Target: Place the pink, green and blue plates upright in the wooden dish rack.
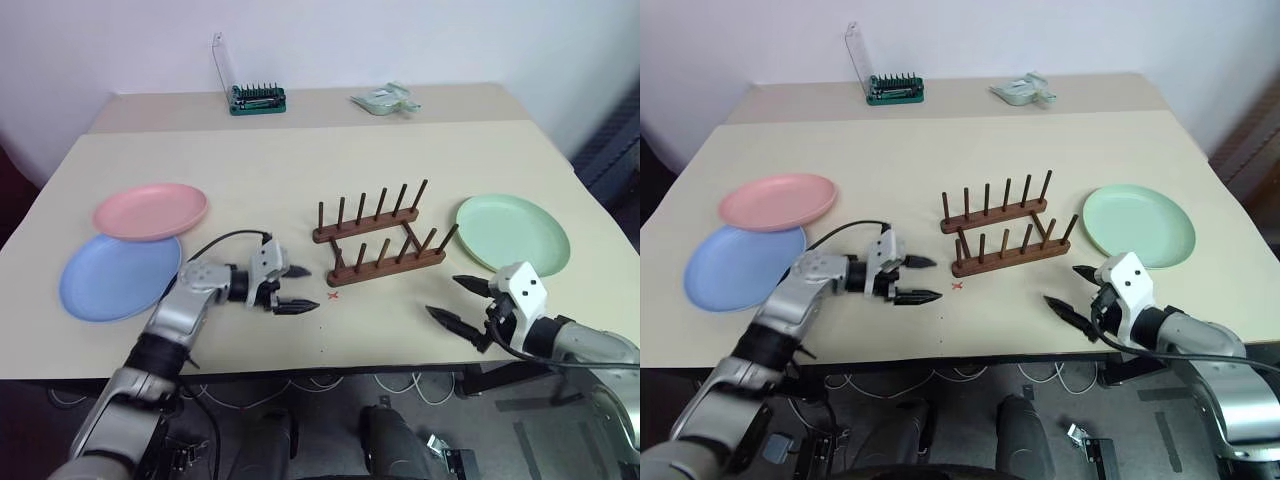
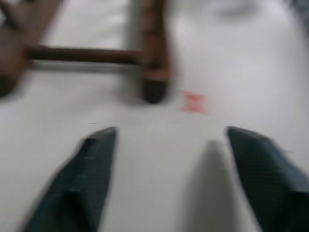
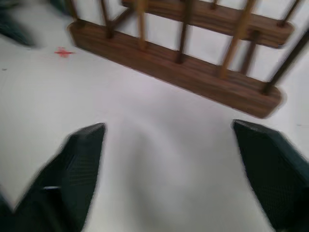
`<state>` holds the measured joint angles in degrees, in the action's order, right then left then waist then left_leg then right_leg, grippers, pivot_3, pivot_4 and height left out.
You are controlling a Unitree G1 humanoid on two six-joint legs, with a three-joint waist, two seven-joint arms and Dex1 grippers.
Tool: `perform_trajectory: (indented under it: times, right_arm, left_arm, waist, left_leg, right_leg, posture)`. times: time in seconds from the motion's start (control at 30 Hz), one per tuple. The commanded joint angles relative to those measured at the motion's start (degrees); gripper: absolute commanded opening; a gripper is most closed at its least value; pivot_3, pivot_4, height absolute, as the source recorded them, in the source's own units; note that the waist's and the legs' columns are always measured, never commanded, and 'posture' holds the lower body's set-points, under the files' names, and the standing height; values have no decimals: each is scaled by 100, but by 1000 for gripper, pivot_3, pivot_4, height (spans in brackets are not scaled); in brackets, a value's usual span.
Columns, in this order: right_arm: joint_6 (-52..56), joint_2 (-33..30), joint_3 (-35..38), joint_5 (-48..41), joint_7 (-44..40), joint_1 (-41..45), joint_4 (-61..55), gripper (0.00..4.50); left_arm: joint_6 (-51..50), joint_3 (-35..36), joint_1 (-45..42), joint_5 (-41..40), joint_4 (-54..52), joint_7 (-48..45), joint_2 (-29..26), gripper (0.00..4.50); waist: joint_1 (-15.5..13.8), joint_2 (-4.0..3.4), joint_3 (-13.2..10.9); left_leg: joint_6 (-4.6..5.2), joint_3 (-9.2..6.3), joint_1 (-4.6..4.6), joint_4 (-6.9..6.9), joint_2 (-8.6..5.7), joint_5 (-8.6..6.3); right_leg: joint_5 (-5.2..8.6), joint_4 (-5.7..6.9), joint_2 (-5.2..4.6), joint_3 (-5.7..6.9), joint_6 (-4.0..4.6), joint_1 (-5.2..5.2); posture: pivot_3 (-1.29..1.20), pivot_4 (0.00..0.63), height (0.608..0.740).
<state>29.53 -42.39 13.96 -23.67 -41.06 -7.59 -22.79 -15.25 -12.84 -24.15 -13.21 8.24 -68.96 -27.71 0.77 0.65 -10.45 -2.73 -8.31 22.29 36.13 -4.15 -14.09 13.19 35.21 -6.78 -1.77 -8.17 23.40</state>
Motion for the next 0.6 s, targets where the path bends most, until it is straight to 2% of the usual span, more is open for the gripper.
perform_trajectory:
  times: [0.03,0.07,0.17,0.4,0.6]
  right_arm:
    - [59,-96,-64,74,-14,134,25,2078]
    - [56,-118,-116,132,-14,186,81,1583]
    - [13,-215,-369,551,126,371,359,44]
    - [-199,-19,-947,1197,449,1070,1057,44]
    - [-564,311,-1377,1732,743,1850,1844,44]
  left_arm:
    - [-418,-142,82,-177,-888,149,99,1593]
    - [-539,-295,76,-30,-981,309,187,1096]
    - [-485,-528,16,247,-923,792,600,1039]
    - [-555,-646,-133,539,-495,1459,962,1039]
    - [210,-559,-437,1117,381,2291,1168,1039]
  waist:
    - [-55,0,0]
    - [-66,0,0]
    - [-107,0,1]
    - [-34,-3,2]
    - [-4,-2,4]
  left_leg:
    - [0,-2,1,1,-1,0]
    - [0,-2,1,4,-2,0]
    - [0,1,1,6,-5,0]
    - [0,4,0,2,-3,0]
    - [-1,4,-6,5,-4,0]
  right_leg:
    - [0,-1,0,0,0,-3]
    - [0,-3,-2,0,0,-6]
    - [0,-10,-3,0,0,-11]
    - [0,-4,-1,0,0,-3]
    - [-1,-3,-1,0,0,-8]
  posture:
    - [0,150,740]
    - [0,150,740]
    - [0,150,740]
    - [0,150,740]
    - [0,150,740]
